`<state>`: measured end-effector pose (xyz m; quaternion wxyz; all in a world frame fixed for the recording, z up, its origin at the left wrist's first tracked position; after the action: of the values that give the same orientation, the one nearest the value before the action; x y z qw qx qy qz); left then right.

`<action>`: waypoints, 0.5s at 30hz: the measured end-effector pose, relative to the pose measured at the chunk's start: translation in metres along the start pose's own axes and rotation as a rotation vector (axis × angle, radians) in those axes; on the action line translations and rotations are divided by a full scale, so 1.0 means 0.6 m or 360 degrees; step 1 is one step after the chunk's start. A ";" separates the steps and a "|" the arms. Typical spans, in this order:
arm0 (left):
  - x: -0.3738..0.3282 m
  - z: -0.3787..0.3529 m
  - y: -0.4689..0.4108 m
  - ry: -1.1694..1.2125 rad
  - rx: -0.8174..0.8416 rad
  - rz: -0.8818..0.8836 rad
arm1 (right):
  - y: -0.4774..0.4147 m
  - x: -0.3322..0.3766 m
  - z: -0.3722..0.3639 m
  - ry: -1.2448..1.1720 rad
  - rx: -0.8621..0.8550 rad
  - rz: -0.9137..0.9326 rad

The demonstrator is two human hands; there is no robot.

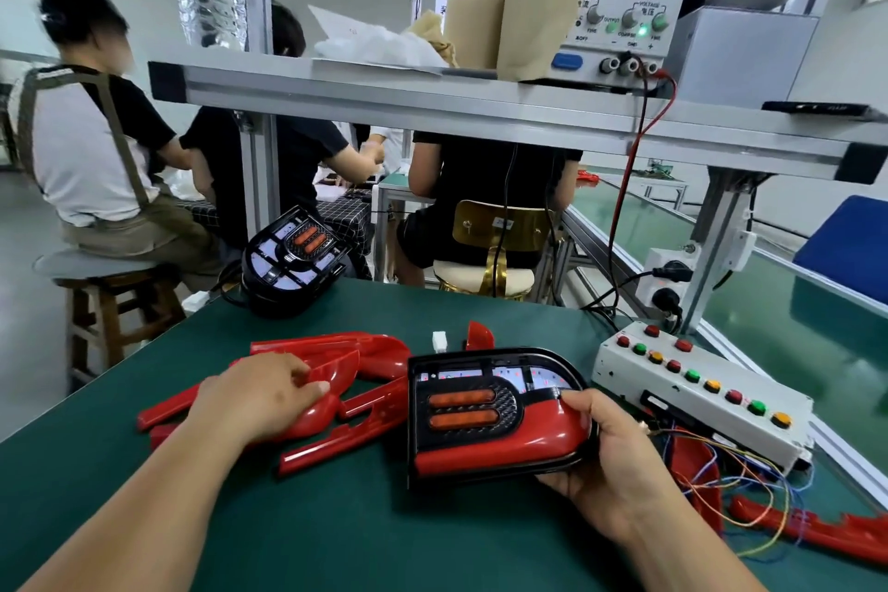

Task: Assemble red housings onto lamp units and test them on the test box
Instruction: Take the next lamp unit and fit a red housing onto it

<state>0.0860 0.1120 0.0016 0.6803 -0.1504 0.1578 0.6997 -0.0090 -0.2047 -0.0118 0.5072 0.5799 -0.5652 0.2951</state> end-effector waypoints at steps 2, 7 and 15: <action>-0.009 0.002 0.007 -0.0024 -0.0050 -0.0047 | 0.000 -0.001 0.000 0.0022 0.0018 -0.0012; -0.027 -0.011 0.016 0.0199 -0.0069 -0.0296 | -0.002 -0.002 0.003 0.0045 0.0037 -0.0010; -0.046 -0.021 0.010 0.0227 -0.0260 -0.0486 | 0.001 -0.001 0.002 0.0043 0.0026 -0.0037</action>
<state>0.0807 0.0814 0.0022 0.7513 -0.2764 0.1236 0.5864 -0.0102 -0.2052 -0.0124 0.5135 0.5864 -0.5491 0.3016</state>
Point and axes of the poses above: each hand's wrist, its own y-axis away from the middle knuckle, its own z-axis out of the back of the hand, x = y × z, the point moved 2 cm from there along -y, towards the middle knuckle, and after that the axes turned 8 degrees about y, right-handed, at the moved point
